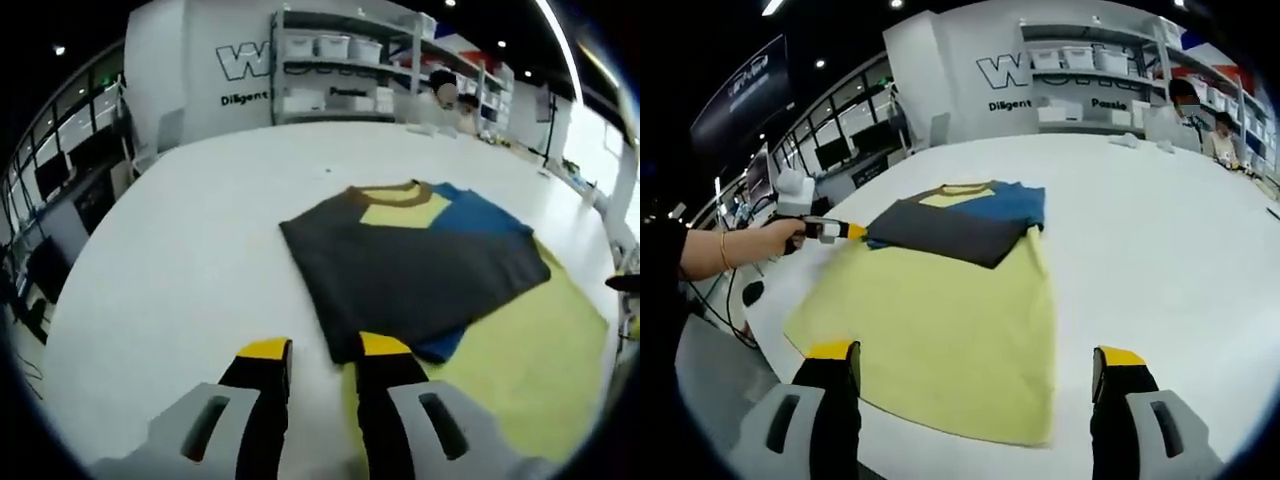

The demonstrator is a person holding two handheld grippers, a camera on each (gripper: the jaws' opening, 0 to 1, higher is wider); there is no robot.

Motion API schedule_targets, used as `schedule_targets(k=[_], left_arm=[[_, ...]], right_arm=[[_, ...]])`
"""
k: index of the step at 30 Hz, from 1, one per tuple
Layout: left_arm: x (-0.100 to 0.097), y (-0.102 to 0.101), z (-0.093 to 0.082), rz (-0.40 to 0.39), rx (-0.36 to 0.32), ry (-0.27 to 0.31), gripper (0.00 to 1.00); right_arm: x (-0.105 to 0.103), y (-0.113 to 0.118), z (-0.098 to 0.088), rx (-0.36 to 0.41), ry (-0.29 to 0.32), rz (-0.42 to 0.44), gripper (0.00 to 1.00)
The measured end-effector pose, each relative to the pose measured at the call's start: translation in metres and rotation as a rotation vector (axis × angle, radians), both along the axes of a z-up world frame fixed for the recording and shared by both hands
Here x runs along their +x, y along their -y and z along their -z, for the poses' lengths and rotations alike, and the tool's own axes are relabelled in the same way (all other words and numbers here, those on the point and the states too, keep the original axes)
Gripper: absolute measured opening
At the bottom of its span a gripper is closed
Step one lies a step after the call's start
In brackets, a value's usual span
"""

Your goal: Fold the garment on the visible template until the final outline fits inside the template.

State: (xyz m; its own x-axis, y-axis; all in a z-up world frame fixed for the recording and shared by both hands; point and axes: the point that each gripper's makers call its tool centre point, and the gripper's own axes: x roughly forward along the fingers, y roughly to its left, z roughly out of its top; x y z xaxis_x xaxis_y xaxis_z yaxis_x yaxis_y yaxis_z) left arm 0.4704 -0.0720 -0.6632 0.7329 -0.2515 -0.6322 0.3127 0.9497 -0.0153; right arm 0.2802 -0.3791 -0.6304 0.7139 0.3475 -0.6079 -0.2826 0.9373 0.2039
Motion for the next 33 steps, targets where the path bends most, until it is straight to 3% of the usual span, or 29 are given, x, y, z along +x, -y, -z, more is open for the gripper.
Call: schedule_targets(k=[11, 18, 33], left_arm=[[-0.002, 0.008, 0.004, 0.027, 0.020, -0.013, 0.06], [-0.003, 0.011, 0.003, 0.072, 0.095, -0.028, 0.02], [0.005, -0.014, 0.003, 0.095, 0.127, -0.020, 0.01]], right_arm=[[-0.003, 0.001, 0.004, 0.003, -0.010, 0.003, 0.96], [-0.005, -0.003, 0.004, 0.011, -0.022, -0.007, 0.96], [-0.009, -0.013, 0.006, 0.026, -0.038, -0.043, 0.96]])
